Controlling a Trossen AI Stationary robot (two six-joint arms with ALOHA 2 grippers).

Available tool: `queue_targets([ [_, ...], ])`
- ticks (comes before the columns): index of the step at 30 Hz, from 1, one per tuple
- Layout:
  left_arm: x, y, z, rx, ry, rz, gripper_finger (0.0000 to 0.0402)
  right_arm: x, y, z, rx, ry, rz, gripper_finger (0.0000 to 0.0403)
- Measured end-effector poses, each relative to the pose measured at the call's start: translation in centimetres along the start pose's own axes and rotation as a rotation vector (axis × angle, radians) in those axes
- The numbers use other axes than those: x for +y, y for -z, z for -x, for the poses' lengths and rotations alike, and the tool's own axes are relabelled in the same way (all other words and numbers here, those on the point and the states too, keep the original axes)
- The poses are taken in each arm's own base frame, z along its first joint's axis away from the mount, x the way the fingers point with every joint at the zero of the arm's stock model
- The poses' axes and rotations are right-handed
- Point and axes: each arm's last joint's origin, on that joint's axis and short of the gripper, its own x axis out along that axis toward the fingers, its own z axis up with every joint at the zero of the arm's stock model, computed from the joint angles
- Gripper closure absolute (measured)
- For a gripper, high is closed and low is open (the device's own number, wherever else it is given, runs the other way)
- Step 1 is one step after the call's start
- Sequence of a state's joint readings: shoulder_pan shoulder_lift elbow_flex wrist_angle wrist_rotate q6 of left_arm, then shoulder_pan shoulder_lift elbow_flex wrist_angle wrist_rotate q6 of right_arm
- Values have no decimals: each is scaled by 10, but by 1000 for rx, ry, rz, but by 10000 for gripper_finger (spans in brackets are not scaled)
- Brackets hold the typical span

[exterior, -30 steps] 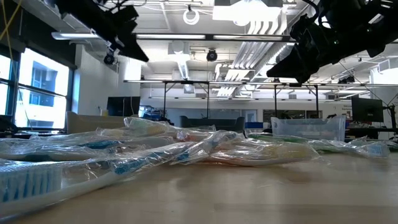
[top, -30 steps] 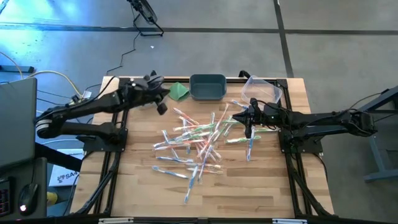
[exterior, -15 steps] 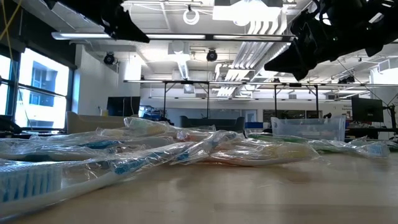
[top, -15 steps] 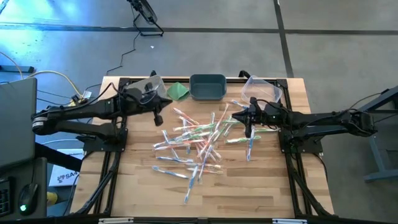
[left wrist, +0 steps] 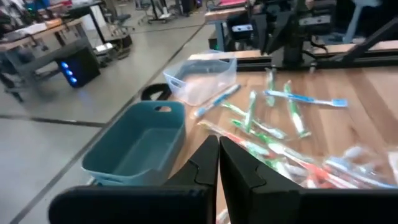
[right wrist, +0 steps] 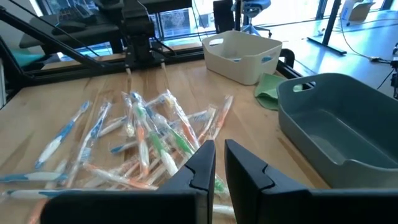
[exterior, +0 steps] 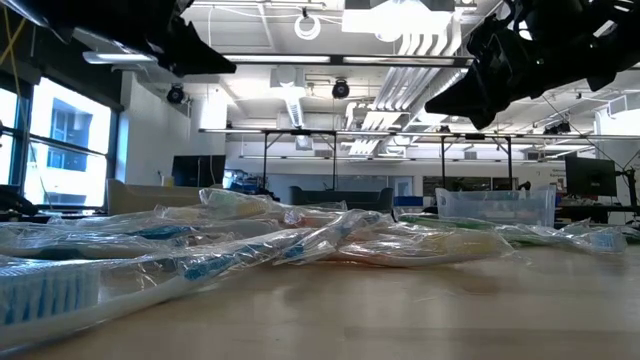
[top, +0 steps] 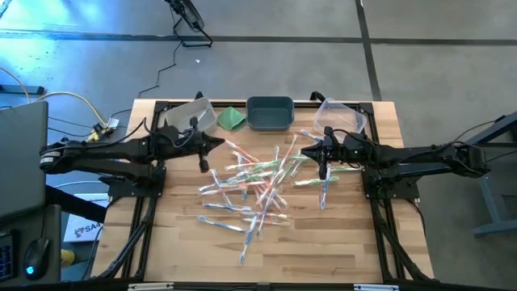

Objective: Pick & Place Toothbrushes
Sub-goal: Put the blue toothbrush into the gray bin

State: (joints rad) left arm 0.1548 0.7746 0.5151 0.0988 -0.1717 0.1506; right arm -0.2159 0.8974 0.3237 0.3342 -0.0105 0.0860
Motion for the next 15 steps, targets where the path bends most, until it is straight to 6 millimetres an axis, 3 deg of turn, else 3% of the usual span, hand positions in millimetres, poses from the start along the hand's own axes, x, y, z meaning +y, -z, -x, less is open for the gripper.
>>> queue_targets([
  [6,-9,7,0,-92,63,9,391,0,0,0,-1,10,1,374],
  [15,-21,8,2,-82,136,20,391,1,0,0,2,-24,3,374],
])
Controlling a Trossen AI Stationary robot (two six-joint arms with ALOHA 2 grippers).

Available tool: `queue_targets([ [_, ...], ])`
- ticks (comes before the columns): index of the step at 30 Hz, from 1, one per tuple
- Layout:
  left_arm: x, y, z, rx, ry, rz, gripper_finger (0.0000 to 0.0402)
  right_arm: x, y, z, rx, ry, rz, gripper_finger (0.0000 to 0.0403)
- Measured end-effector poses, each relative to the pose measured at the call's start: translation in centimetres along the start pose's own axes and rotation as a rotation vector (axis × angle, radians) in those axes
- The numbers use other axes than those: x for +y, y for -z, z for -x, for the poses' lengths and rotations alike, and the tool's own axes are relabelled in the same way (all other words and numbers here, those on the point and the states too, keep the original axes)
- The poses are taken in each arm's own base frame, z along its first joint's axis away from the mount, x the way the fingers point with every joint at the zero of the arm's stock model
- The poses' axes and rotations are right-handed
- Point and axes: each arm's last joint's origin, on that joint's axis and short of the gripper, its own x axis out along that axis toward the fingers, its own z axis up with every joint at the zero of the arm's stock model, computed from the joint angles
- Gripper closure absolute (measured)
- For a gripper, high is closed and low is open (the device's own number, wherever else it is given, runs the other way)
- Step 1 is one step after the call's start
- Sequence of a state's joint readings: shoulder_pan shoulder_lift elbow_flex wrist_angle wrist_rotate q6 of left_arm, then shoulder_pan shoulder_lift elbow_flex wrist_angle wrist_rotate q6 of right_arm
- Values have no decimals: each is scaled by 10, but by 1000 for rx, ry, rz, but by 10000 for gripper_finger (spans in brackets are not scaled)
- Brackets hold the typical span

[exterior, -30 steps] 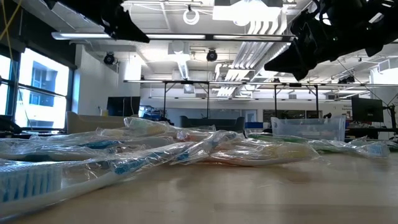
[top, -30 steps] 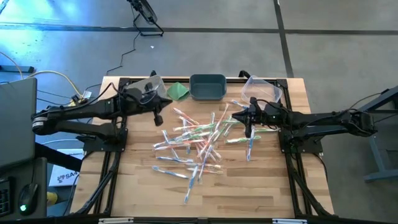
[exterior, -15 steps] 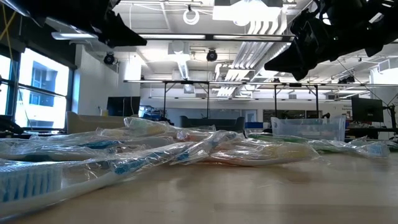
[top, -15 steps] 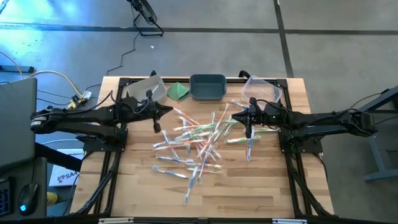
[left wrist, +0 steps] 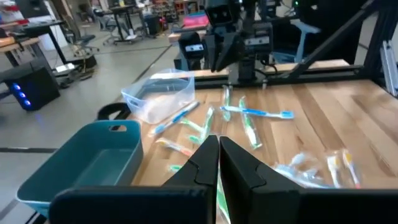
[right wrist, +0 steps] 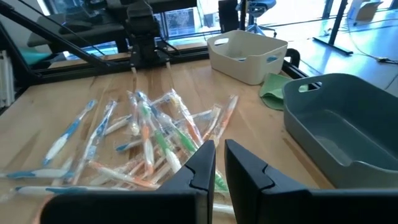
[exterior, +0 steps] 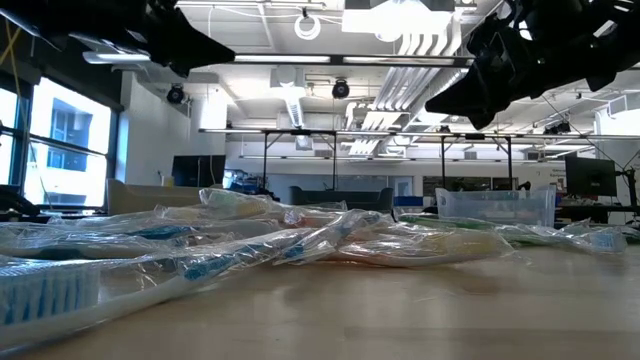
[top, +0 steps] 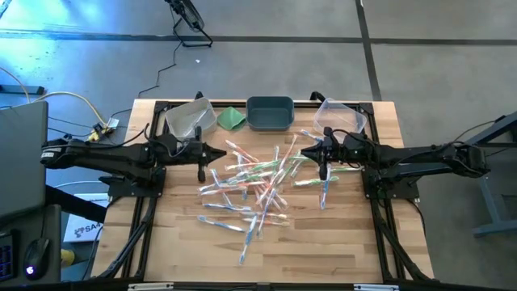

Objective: Pick & Place Toothbrushes
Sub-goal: Put the blue toothbrush into the gray bin

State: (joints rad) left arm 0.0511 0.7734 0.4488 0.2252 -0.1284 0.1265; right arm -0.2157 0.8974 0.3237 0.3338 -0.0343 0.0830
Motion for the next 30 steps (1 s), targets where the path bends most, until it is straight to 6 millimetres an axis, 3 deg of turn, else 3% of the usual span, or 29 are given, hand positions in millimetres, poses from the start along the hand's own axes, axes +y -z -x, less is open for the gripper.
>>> queue_targets([
  [9,-1,5,0,52,7,30,391,0,0,0,0,4,-1,374],
  [14,-1,6,0,63,16,45,391,1,-3,0,-14,-1,-89,377],
  [18,-1,8,0,78,18,43,391,13,-17,-2,-45,-12,-57,395],
  [22,-1,10,0,102,20,40,391,25,-29,-7,-4,95,22,399],
  [30,-1,10,0,100,19,42,391,38,-33,-22,123,182,90,400],
])
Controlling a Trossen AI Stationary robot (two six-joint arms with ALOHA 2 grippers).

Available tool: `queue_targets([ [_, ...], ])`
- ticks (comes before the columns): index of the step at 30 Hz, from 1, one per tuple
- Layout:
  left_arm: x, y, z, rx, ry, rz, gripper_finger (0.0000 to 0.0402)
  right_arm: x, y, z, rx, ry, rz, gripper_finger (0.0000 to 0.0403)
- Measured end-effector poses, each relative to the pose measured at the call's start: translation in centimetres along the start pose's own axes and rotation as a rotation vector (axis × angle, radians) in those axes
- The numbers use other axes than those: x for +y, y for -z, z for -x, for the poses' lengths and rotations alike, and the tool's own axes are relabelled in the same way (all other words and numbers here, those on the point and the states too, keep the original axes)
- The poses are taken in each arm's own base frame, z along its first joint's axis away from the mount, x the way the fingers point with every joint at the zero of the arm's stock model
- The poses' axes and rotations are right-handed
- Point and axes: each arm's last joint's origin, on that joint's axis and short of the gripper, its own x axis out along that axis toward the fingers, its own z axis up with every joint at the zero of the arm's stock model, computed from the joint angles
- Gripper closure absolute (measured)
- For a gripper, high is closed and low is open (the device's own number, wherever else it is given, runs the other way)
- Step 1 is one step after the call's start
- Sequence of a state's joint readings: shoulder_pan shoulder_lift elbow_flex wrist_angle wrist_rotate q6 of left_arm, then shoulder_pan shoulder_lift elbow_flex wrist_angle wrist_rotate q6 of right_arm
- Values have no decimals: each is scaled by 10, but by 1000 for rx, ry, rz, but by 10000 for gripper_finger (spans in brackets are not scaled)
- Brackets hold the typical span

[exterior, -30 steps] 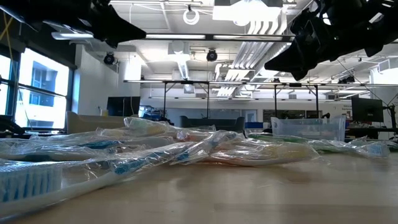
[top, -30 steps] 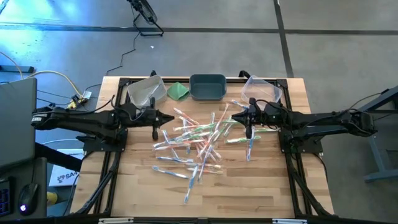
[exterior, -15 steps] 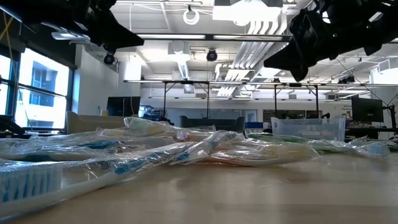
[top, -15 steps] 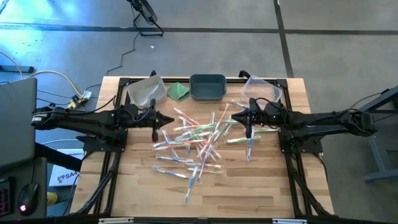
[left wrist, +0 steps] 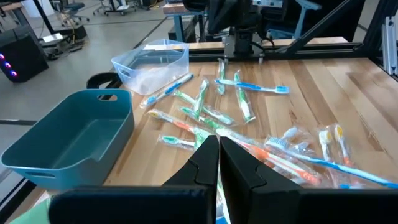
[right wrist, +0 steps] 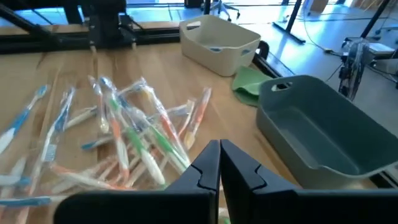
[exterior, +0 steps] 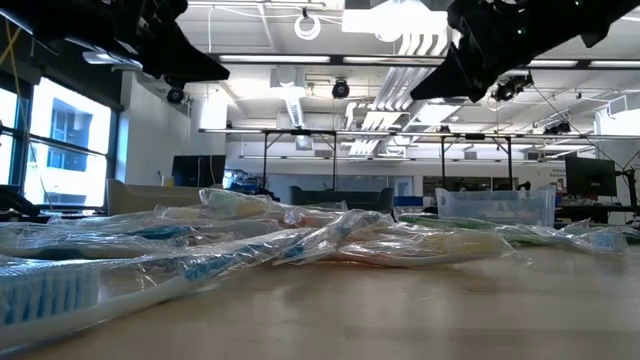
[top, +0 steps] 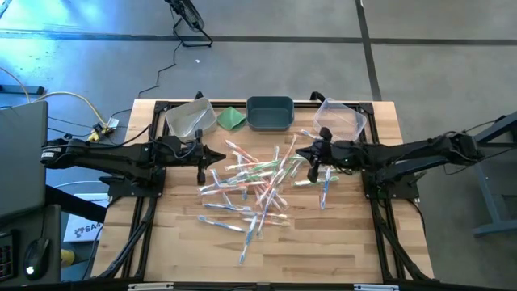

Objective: Pick & Place Toothbrushes
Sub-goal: Put the blue toothbrush into the gray bin

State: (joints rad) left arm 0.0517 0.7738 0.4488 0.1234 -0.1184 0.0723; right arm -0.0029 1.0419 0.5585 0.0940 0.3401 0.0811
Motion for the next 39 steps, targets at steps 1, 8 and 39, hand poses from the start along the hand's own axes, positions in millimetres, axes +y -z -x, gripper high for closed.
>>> queue_targets([
  [1,0,0,0,0,0,0,391,1,1,-2,9,-3,4,400],
  [8,0,0,0,0,0,59,391,6,3,-20,5,-66,-39,400],
  [39,0,0,0,0,-5,104,391,37,8,-67,177,-232,-89,400],
])
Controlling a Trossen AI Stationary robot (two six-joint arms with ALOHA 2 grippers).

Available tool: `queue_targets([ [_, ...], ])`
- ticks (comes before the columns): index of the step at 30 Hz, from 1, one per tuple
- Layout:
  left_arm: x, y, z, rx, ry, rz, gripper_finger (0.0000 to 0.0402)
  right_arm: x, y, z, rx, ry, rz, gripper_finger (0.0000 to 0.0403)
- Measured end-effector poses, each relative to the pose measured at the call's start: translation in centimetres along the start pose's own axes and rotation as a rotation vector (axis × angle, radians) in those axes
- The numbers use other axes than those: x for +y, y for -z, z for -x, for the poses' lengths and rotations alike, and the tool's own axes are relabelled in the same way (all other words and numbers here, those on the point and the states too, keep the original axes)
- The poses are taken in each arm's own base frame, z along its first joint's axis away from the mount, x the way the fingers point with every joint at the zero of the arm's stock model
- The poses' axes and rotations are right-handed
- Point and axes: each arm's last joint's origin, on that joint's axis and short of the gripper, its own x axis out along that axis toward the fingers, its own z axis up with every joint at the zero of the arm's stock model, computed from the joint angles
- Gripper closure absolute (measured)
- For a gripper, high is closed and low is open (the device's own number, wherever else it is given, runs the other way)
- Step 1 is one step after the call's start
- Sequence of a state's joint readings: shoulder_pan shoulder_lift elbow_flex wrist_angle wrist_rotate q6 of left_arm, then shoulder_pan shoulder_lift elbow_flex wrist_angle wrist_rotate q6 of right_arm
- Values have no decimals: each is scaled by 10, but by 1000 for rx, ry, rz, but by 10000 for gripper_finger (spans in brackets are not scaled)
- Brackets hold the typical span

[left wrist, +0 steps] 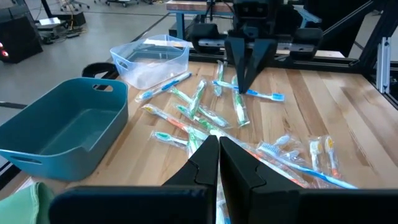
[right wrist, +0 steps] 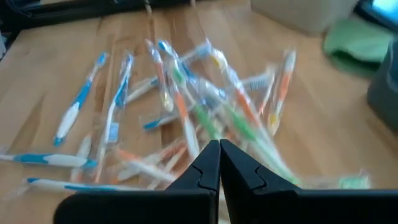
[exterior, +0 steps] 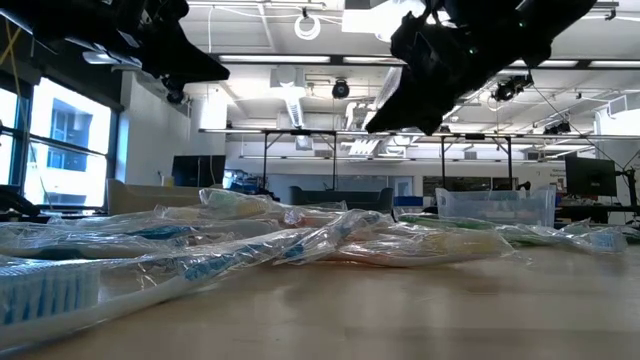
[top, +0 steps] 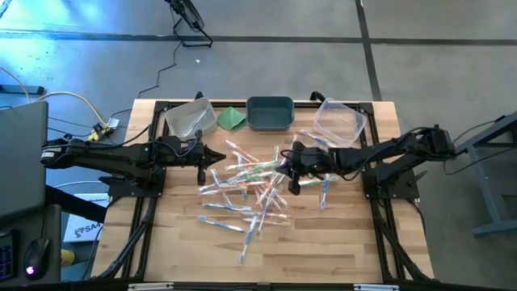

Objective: Pick & Place Toothbrushes
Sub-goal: Put the blue toothbrush into the gray bin

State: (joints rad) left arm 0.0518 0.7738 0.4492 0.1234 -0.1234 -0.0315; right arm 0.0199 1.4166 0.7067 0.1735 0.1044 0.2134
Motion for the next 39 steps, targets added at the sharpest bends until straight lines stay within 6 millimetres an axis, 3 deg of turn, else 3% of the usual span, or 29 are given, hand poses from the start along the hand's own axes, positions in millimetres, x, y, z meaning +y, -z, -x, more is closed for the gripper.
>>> queue_targets([
  [7,0,0,0,2,0,0,391,21,12,4,65,12,-142,400],
  [23,0,1,0,8,0,-1,391,79,31,24,-83,151,-427,400],
  [30,0,1,0,8,0,-3,391,80,41,28,-90,245,-639,400],
  [39,0,8,0,83,-3,-10,391,68,62,34,27,414,-845,400],
])
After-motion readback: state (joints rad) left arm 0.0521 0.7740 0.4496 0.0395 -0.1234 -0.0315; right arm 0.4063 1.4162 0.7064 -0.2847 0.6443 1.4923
